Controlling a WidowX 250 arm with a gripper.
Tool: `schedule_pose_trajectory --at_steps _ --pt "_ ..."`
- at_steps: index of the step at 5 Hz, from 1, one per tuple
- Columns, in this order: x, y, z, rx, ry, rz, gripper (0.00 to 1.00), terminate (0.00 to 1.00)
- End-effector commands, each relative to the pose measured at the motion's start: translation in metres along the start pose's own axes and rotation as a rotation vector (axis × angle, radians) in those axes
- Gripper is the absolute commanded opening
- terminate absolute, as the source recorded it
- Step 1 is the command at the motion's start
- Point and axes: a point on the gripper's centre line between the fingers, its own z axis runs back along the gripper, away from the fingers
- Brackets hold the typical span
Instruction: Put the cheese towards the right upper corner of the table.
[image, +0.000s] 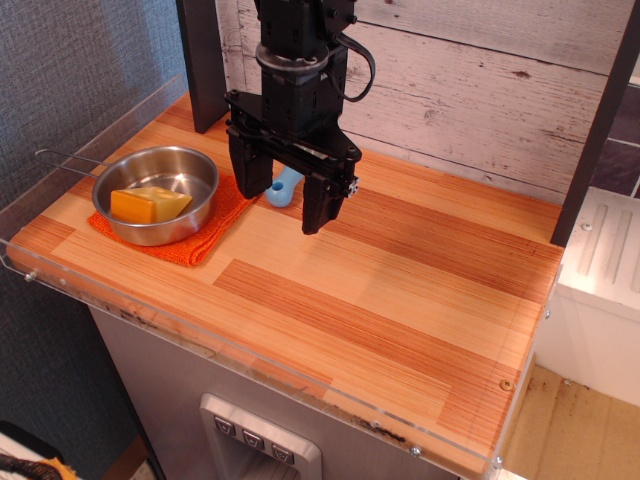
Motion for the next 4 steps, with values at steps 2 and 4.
schedule_pose_trajectory --at_steps 2,4 --pt "-0.008 0.020 -0.001 0.006 0.012 0.050 1.00 0.00" --pt "-0.029 0.078 0.013 0.074 -0.007 0.134 1.00 0.00"
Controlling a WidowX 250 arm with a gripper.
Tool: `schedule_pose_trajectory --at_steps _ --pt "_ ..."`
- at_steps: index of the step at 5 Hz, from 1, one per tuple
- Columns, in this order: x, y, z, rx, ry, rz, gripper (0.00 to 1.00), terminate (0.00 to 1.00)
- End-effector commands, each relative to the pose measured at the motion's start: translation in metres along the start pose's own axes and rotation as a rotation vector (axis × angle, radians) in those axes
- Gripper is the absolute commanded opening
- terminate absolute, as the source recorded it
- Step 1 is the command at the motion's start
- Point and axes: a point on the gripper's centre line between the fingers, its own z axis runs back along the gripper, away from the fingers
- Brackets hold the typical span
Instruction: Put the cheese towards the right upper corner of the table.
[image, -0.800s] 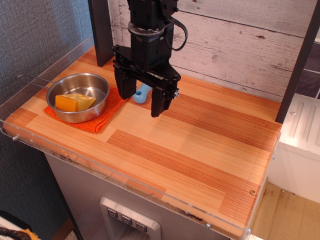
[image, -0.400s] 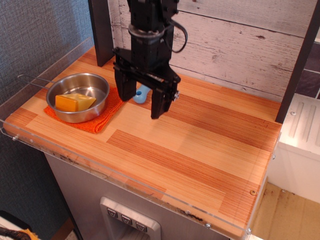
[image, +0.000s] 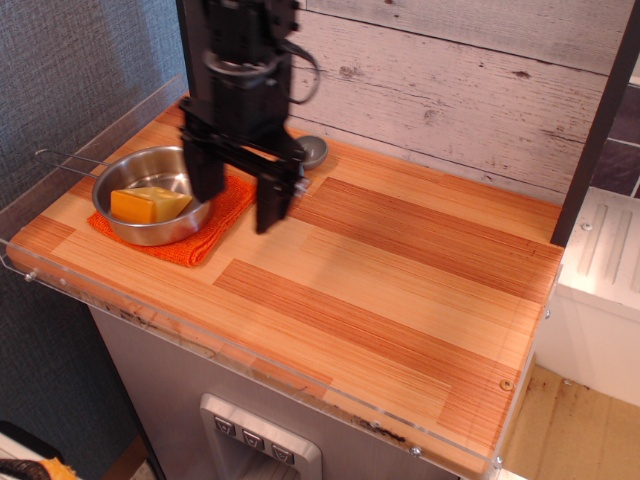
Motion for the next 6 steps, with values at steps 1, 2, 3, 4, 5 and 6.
schedule_pose_trajectory --at_steps 1,2,3,4,5,6 --pt "-0.015 0.060 0.016 0.084 -0.077 0.099 1.00 0.00" --pt "-0.018 0.075 0.008 0.076 -0.107 0.153 1.00 0.00" --pt "-0.017 0.088 -0.002 0.090 -0.122 0.199 1.00 0.00" --pt "-0.014 0.097 -0.011 0.084 -0.109 0.232 1.00 0.00" --pt "-0.012 0.102 -0.018 0.074 -0.100 0.247 1.00 0.00" --pt "-0.009 0.104 -0.028 0.052 -0.089 0.262 1.00 0.00"
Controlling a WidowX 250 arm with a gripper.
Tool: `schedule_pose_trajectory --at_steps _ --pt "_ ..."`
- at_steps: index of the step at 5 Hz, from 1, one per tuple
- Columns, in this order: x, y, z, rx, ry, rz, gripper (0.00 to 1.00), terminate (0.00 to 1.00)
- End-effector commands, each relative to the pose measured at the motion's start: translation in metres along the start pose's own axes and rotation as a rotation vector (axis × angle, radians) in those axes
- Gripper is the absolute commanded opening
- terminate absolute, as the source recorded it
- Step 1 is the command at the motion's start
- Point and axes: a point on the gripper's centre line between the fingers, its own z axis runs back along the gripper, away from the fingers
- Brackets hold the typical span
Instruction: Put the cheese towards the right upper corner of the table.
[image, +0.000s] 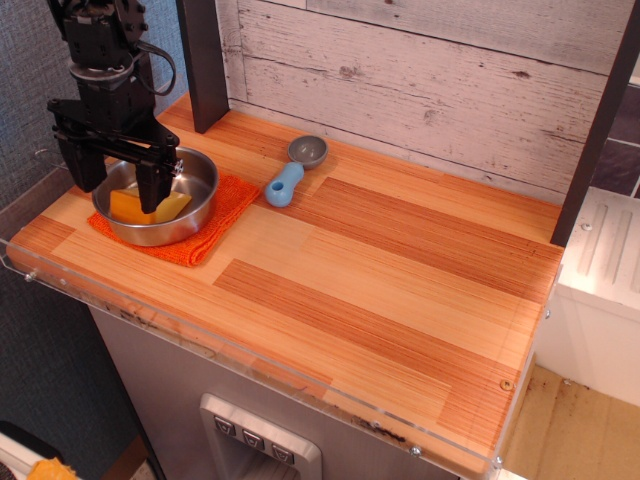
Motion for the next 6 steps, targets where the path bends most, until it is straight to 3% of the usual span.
schedule_pose_trajectory --at_steps 1,2,3,4,5,6 --pt "0.006 0.008 -0.005 -0.021 -0.018 0.041 1.00 0.00" --pt "0.007 0.007 -0.009 -0.032 -0.014 0.043 1.00 0.00" --pt "0.007 0.005 -0.008 -0.031 -0.025 0.039 0.00 0.00" --pt "0.007 0.000 0.009 -0.031 -0.073 0.030 0.00 0.00" --pt "0.010 -0.009 0.040 -0.035 -0.150 0.024 0.00 0.00" --pt "0.022 -0.043 0.077 -0.032 -0.197 -0.029 0.00 0.00"
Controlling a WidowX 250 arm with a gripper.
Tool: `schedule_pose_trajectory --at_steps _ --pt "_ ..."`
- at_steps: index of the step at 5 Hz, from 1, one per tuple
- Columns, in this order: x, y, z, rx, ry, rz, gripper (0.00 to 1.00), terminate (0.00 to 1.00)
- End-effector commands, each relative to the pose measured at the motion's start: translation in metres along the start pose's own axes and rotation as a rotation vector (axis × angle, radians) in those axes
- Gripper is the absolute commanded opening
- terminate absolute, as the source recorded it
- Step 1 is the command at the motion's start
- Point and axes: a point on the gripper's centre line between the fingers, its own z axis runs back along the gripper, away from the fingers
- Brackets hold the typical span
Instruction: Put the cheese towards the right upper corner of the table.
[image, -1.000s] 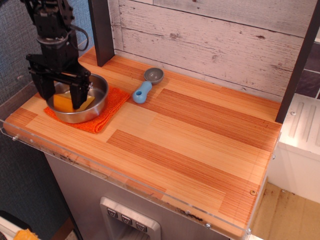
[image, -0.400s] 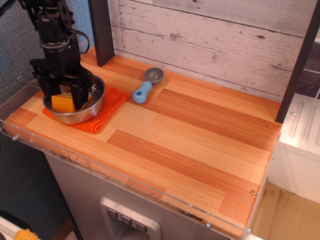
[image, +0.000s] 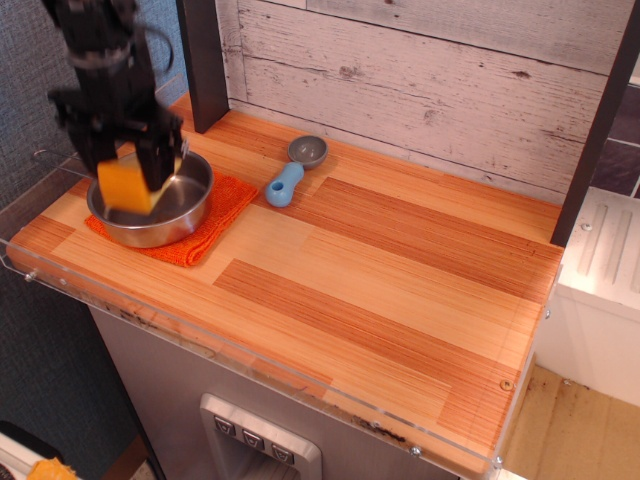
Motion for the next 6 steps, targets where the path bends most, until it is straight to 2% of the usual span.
schedule_pose_trajectory --at_steps 1,2,3,5,6 --pt "0.035 -0.087 0.053 -0.015 -0.087 -0.164 0.00 0.00" --pt "0.043 -0.140 0.047 -0.048 -0.060 -0.232 0.00 0.00" --pt "0.046 -0.193 0.037 -0.069 -0.020 -0.248 0.00 0.00" --pt "0.042 -0.229 0.007 -0.062 0.015 -0.211 0.00 0.00" --pt "0.046 -0.237 -0.008 -0.034 -0.014 -0.173 0.00 0.00"
